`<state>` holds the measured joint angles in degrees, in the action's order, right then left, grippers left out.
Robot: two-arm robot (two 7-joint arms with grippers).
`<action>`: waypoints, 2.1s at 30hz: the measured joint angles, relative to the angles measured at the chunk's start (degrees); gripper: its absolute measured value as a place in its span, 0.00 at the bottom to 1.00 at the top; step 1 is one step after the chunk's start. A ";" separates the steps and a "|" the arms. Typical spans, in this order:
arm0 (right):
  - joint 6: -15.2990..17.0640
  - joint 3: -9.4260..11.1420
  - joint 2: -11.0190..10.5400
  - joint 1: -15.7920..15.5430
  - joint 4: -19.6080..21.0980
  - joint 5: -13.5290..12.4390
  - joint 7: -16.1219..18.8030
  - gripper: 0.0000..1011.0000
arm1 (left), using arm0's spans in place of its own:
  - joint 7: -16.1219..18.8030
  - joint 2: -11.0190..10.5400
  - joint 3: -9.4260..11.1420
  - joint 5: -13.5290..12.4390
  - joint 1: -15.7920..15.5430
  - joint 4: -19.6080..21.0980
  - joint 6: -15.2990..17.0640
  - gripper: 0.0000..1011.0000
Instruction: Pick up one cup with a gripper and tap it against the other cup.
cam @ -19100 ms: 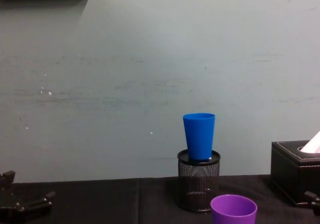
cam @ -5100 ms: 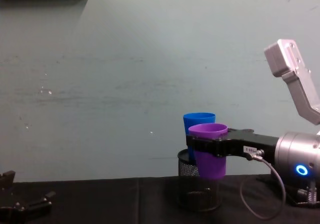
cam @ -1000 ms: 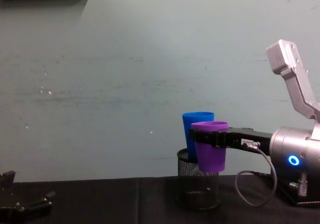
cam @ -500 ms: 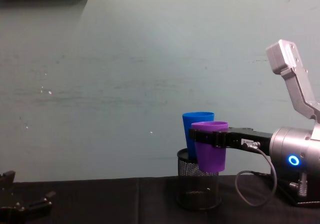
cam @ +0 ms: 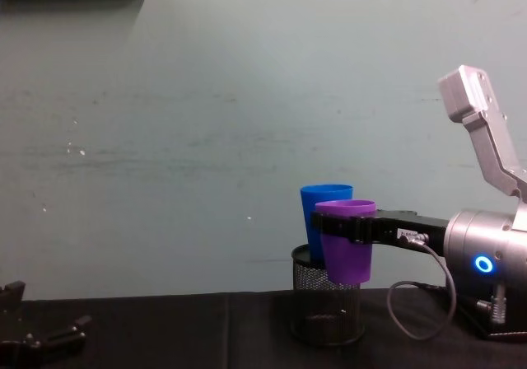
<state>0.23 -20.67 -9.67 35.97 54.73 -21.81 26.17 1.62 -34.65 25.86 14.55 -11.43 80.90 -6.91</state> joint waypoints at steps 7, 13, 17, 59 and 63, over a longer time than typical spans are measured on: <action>0.00 0.00 0.00 0.00 0.00 0.00 0.00 0.73 | 0.00 0.00 0.00 0.00 0.00 0.00 0.00 0.99; 0.00 0.00 0.00 0.00 0.00 0.00 0.00 0.73 | 0.00 0.00 0.00 0.00 0.00 0.00 0.00 0.99; 0.00 0.00 0.00 0.00 0.00 0.00 0.00 0.73 | 0.00 0.00 0.00 0.00 0.00 0.00 0.00 0.99; 0.00 0.00 0.00 0.00 0.00 0.00 0.00 0.73 | 0.00 0.00 0.00 -0.01 0.00 0.00 0.00 0.99; 0.00 0.00 0.00 0.00 0.00 0.00 0.00 0.73 | 0.00 0.00 0.00 0.00 0.00 0.00 0.00 0.99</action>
<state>0.23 -20.67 -9.67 35.97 54.73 -21.81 26.16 1.62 -34.65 25.86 14.55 -11.43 80.90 -6.91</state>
